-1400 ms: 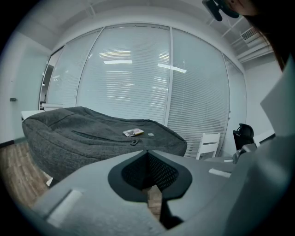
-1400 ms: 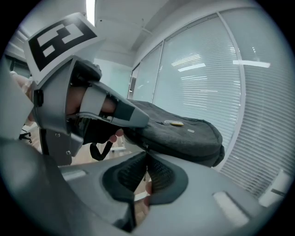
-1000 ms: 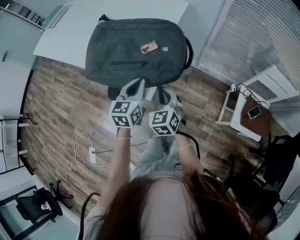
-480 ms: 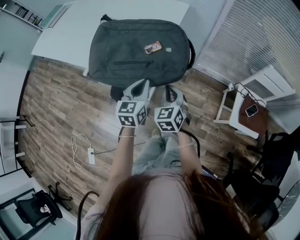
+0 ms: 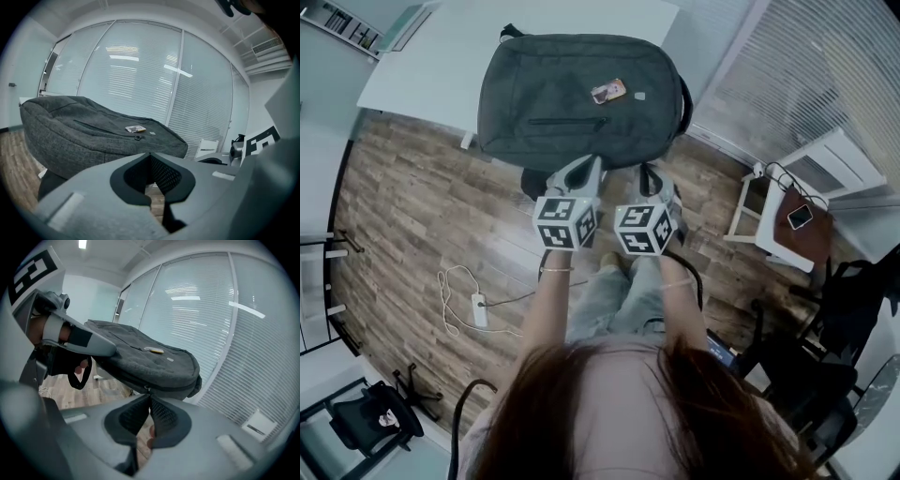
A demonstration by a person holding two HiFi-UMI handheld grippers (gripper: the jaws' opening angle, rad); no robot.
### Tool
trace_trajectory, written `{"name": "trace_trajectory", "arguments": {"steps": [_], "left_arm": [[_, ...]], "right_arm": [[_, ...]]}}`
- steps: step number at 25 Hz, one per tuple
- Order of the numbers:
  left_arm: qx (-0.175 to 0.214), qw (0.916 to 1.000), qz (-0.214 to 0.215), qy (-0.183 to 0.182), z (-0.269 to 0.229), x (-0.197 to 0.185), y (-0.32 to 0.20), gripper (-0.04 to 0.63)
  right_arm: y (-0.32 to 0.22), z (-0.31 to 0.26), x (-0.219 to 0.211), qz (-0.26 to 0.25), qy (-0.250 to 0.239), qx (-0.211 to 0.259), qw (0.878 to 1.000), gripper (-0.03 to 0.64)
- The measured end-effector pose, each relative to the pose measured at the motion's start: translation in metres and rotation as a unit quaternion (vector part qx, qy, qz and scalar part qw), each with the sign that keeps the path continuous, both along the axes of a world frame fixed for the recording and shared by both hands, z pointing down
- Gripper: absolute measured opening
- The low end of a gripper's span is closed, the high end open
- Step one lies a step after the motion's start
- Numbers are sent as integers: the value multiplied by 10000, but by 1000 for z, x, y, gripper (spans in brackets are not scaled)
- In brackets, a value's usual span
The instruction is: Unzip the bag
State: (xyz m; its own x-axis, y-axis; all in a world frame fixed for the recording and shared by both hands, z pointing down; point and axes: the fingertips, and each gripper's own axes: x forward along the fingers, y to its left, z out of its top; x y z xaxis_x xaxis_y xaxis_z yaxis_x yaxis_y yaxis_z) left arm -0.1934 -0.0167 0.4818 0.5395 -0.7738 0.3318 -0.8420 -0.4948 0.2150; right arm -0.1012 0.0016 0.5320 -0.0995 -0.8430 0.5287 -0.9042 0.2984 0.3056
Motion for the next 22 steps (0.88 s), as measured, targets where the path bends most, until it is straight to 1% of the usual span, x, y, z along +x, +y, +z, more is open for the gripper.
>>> {"name": "trace_trajectory", "arguments": {"steps": [5,8,12,22], "left_arm": [[-6,9999,-17,-113,2,4,1,8],[55,9997,-83,-203,2,1,-1,8],[27,9995,-158,-273,2,3,0,8],[-14,9990,-344,-298,3,3,-2,8]], "right_arm": [[-2,2,11,-167,58,8,9998,11],[-6,1,19,-285,74,-16,9996,11],[-9,0,33,-410,58,-32,9991,12],[-27,-2,58,-745,138,-36,9971,12]]}}
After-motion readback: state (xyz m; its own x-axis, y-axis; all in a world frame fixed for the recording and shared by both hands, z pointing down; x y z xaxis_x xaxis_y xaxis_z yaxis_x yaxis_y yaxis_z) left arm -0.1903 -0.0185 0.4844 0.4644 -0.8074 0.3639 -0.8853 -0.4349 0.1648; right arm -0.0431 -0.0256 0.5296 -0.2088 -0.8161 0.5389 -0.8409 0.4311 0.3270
